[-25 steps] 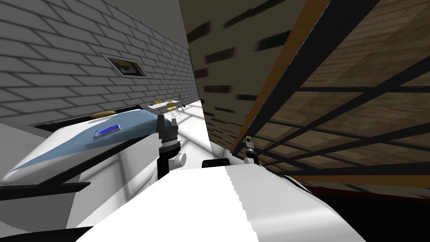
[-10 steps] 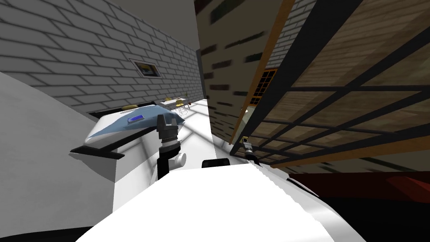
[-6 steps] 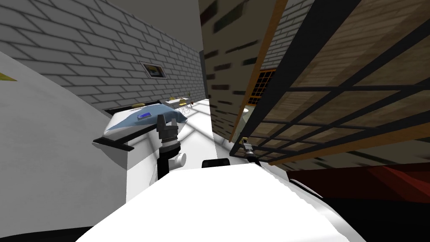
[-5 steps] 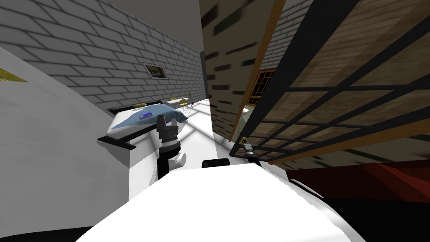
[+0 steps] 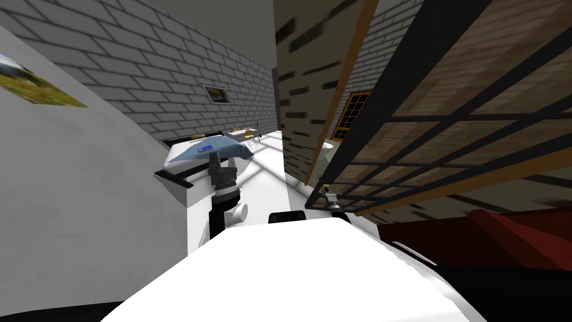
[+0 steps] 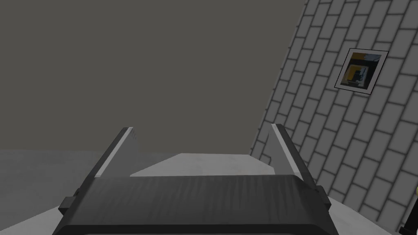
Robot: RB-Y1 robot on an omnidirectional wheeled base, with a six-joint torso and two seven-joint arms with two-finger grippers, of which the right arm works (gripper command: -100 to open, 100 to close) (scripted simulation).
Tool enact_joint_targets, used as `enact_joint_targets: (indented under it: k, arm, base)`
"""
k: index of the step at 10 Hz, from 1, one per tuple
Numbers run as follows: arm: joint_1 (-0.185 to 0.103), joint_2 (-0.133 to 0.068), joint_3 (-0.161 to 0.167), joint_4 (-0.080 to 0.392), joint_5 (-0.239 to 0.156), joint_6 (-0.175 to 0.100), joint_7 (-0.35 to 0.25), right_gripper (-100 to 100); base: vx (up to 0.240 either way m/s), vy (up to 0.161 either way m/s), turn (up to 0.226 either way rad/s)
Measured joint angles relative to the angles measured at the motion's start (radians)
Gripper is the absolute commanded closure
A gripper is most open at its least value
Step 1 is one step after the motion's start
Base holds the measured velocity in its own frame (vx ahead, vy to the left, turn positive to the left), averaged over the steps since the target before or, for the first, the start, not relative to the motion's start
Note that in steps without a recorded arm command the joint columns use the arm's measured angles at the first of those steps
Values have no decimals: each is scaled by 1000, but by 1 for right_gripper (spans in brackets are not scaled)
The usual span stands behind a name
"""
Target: Pull the door open
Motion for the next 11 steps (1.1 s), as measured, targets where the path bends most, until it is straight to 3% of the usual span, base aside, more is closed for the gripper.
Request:
enact_joint_targets:
  k: [1, 2, 5, 8, 11]
  arm:
    - [4, -8, 18, 11, 7, -18, -17, 100]
    - [21, -24, 30, -11, 8, -24, -22, 100]
    - [26, -33, 56, 6, 17, -49, -43, 100]
    - [47, -59, 87, 5, 25, -92, -68, 100]
    - [56, -69, 122, 37, 36, -140, -101, 100]
  base:
    - [-235, -37, 106]
    - [-224, -45, 91]
    - [-177, -46, 131]
    - [-221, -48, 135]
    - [-185, -47, 128]
